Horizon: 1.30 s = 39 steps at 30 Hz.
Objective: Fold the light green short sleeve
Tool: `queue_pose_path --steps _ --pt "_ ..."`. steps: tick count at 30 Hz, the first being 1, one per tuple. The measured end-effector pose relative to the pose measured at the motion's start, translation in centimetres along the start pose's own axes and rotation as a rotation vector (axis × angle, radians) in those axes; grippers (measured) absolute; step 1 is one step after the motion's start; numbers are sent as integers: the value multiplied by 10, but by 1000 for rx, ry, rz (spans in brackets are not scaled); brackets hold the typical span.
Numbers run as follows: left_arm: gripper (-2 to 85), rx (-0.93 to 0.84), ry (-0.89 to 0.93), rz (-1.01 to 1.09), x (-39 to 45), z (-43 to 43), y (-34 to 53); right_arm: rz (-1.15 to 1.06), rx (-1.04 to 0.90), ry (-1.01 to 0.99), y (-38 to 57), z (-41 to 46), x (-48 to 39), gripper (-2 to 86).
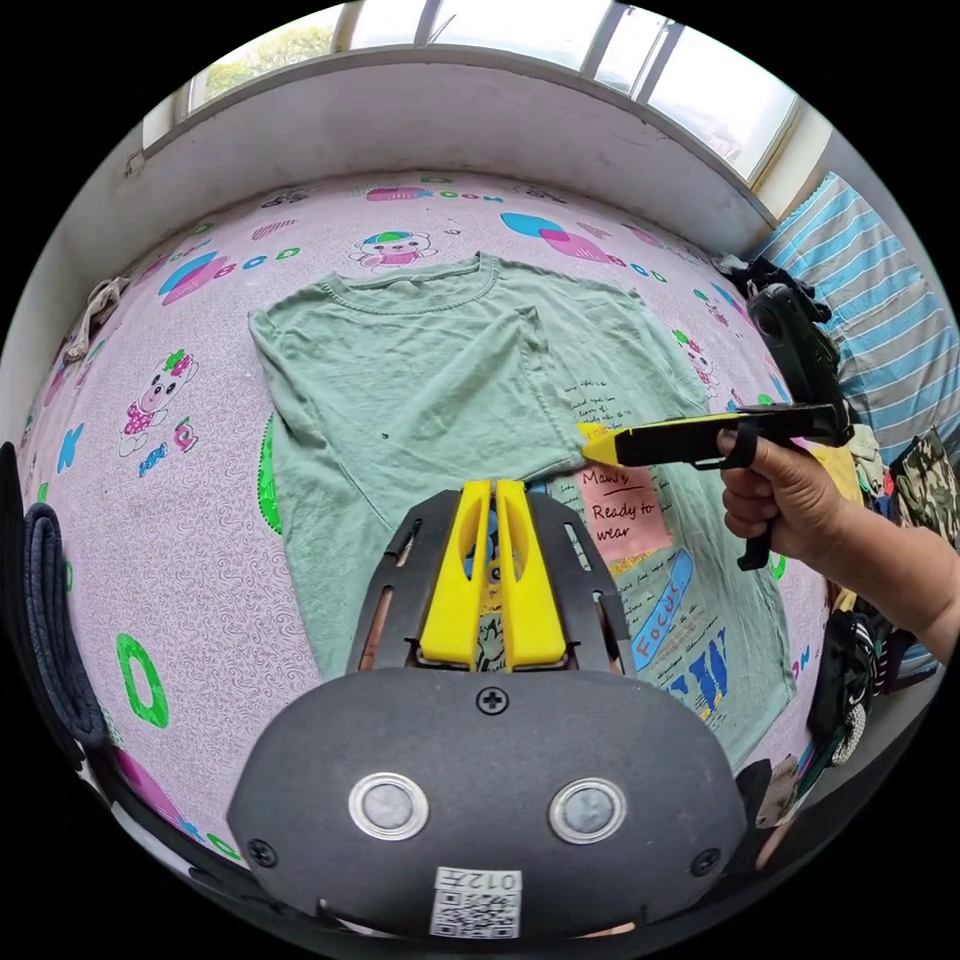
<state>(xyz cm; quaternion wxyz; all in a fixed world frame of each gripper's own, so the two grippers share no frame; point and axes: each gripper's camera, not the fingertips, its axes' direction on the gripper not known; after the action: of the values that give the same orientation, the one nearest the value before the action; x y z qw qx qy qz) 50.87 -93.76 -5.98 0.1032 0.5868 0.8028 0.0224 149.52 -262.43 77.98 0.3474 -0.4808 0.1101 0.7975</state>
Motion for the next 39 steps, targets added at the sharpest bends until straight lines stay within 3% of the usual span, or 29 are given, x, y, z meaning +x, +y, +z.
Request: queue_pose_path --steps 6,10,19,23,26,30,36,39 --pt "6 25 15 -1 -2 -5 0 108 -32 -80 8 -9 23 -5" --pt "6 96 28 59 6 -15 -13 90 46 3 -20 -41 22 3" --pt "6 -77 156 129 27 32 -40 308 215 -80 -132 -61 85 72" --pt "6 -61 164 107 22 35 -35 279 125 -55 -148 -33 90 38" --pt "7 -69 190 107 16 37 -35 214 165 -8 -143 -34 84 3" --pt "7 -102 224 123 12 39 -36 232 118 61 -137 -17 104 -3" --pt "7 -83 251 125 8 34 -30 208 217 144 -116 -20 109 -6" --pt "7 -51 260 126 7 21 -13 168 133 226 -105 -6 115 -8"
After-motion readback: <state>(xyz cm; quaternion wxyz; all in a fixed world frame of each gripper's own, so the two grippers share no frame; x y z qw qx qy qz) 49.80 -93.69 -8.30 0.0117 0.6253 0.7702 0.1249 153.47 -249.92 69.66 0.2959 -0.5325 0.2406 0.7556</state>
